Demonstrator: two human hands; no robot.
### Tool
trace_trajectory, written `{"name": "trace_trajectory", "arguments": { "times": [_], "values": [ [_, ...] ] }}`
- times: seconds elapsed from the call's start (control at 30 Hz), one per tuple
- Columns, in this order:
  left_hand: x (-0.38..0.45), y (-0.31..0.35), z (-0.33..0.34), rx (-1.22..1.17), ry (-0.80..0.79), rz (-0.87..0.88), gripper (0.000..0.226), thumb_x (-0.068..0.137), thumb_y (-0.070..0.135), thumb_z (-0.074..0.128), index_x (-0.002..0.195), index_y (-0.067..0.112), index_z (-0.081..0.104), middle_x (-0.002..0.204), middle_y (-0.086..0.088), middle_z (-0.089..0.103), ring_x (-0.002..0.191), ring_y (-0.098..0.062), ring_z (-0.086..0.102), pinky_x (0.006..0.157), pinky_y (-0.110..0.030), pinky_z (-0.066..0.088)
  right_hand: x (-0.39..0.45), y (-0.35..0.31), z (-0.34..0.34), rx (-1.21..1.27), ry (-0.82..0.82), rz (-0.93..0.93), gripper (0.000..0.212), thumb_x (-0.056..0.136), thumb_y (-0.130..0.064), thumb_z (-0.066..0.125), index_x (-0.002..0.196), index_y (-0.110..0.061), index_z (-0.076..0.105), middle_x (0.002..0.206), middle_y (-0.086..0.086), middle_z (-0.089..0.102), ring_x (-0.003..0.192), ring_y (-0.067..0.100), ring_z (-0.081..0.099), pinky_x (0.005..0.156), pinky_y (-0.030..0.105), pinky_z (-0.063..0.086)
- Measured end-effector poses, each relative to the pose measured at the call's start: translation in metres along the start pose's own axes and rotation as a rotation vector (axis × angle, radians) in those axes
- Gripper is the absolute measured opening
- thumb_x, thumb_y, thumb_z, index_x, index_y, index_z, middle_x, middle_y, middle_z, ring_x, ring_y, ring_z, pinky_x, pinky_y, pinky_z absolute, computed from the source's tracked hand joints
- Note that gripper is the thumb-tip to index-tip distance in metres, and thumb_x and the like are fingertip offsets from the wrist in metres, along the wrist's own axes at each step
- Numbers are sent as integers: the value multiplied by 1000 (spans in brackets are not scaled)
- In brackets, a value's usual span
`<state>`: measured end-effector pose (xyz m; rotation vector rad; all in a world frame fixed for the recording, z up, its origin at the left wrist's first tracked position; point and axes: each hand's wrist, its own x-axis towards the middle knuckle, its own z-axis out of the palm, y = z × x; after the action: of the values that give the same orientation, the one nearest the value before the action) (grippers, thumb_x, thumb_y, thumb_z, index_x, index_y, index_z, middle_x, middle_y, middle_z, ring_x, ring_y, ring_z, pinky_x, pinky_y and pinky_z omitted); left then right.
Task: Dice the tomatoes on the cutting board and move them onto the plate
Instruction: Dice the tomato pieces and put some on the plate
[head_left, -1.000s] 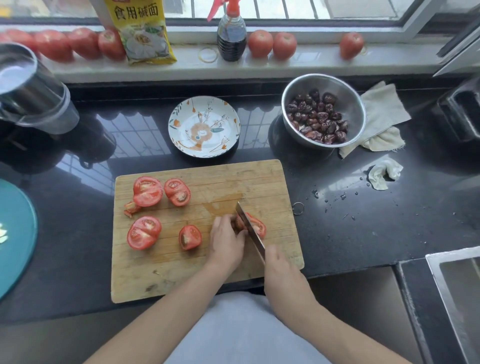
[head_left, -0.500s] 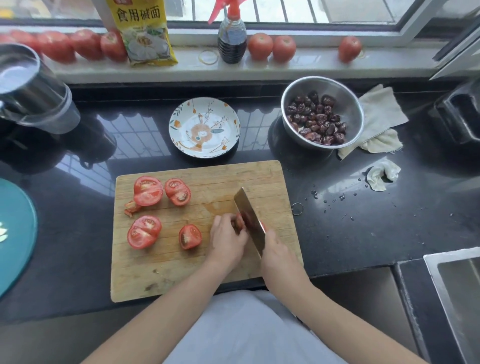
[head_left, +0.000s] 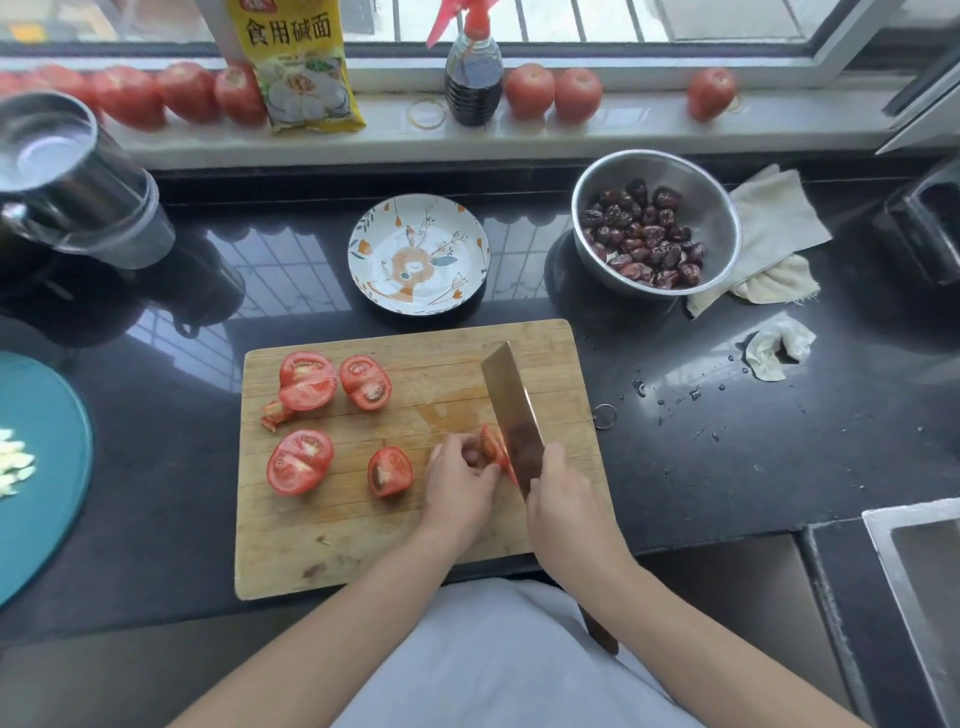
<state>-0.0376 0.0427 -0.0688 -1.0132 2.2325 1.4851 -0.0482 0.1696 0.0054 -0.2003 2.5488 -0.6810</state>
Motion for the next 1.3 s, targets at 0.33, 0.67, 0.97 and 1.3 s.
{"name": "trace_trajectory", "arguments": {
  "times": [0.33,0.67,0.97,1.3],
  "values": [
    [2,13,2,-356,87,-218,10,101,10,64,105,17,69,93,2,74,74,-7,69,58,-17,48,-12,-9,4,-66,-38,23,25,93,-4,31,91,-28,25,90,4,54,84,38,54,70,51,47],
    [0,20,1,-322,72,-242,6,99,15,66,98,21,68,94,1,75,82,-15,71,62,-24,49,-9,-11,8,-101,-45,3,24,95,-6,34,116,-17,31,101,8,57,92,39,56,75,52,48],
    [7,22,3,-236,115,-252,9,100,25,67,92,22,66,91,1,75,82,-17,73,70,-33,57,-18,-10,5,-195,-100,-32,36,92,2,34,123,-16,30,101,8,55,89,39,55,78,50,47],
    [13,25,1,-125,114,-256,12,100,23,63,89,21,66,94,-1,74,91,-25,71,88,-44,59,-1,-19,12,-194,-59,-13,35,94,2,30,125,-13,32,109,10,56,96,40,58,72,45,43]
  ]
}}
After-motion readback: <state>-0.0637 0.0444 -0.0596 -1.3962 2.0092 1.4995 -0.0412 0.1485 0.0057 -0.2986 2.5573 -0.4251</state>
